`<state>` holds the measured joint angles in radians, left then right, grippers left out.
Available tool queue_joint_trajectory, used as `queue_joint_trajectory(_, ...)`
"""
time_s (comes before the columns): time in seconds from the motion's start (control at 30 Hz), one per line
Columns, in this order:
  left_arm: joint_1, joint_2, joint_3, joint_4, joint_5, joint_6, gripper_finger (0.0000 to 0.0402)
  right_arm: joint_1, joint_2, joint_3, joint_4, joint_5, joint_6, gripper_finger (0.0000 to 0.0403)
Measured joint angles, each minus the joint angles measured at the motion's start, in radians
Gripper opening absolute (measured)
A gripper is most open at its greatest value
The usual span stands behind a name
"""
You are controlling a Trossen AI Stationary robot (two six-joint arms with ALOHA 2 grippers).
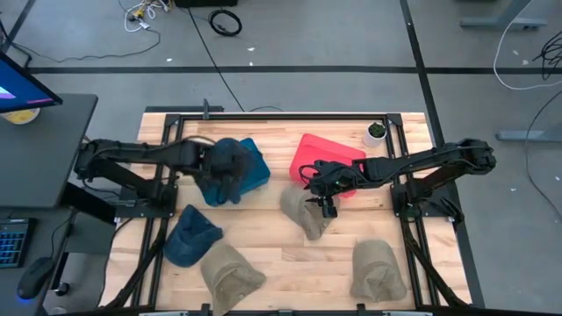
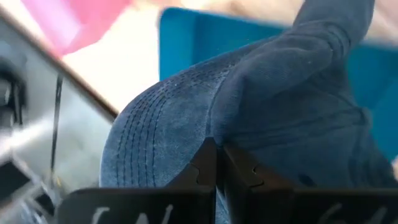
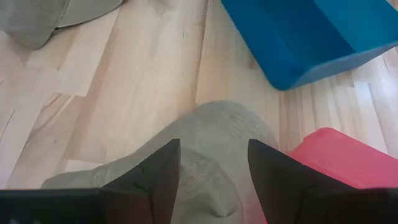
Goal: Pick & Place hat
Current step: Put the right blue cap into the blue bin
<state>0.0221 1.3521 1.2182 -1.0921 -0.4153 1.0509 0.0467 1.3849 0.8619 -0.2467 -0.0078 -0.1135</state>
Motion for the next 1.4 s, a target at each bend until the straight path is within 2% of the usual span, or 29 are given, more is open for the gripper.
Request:
queue_joint_trajectory(0.1,0.089,0.0,0.0,-0.013,0.057,0.204,0.0007,0.0,0.0,0.0,0.011,0.0,0.0,0.0192)
queue_joint_trajectory(0.23,0.19,0.005,0.0,-0.009,0.079,0.297,0.0007,0.0,0.0,0.0,0.028,0.0,0.0,0.0192)
queue_joint_trajectory(0.3,0.223,0.005,0.0,-0.001,0.127,0.304,0.0007,0.0,0.0,0.0,0.032,0.0,0.0,0.0192)
queue_joint_trajectory(0.43,0.237,0.004,-0.031,0.074,0.304,0.305,0.0007,0.0,0.0,0.0,0.033,0.0,0.0,0.0192)
queue_joint_trajectory(0.57,0.229,0.01,-0.111,0.17,0.346,0.288,0.0007,0.0,0.0,0.0,0.033,0.0,0.0,0.0192)
queue_joint_trajectory(0.7,0.241,0.028,-0.226,0.247,0.345,0.256,0.0008,0.0,0.0,0.0,0.033,0.0,0.0,0.0192)
queue_joint_trajectory(0.97,0.252,0.042,-0.438,0.539,0.344,0.147,0.002,0.0,0.0,0.0,0.032,0.0,0.0,0.0192)
queue_joint_trajectory(1.1,0.258,0.042,-0.477,0.654,0.343,-0.022,0.0037,0.0,0.0,0.0,0.034,0.0,0.0,0.0192)
queue_joint_trajectory(1.27,0.29,0.042,-0.479,0.663,0.273,-0.216,0.007,0.0,0.0,0.0,0.035,0.0,0.0,0.0192)
queue_joint_trajectory(1.4,0.316,0.042,-0.479,0.663,0.229,-0.28,0.0112,0.0,0.0,0.0,0.037,0.0,0.0,0.0192)
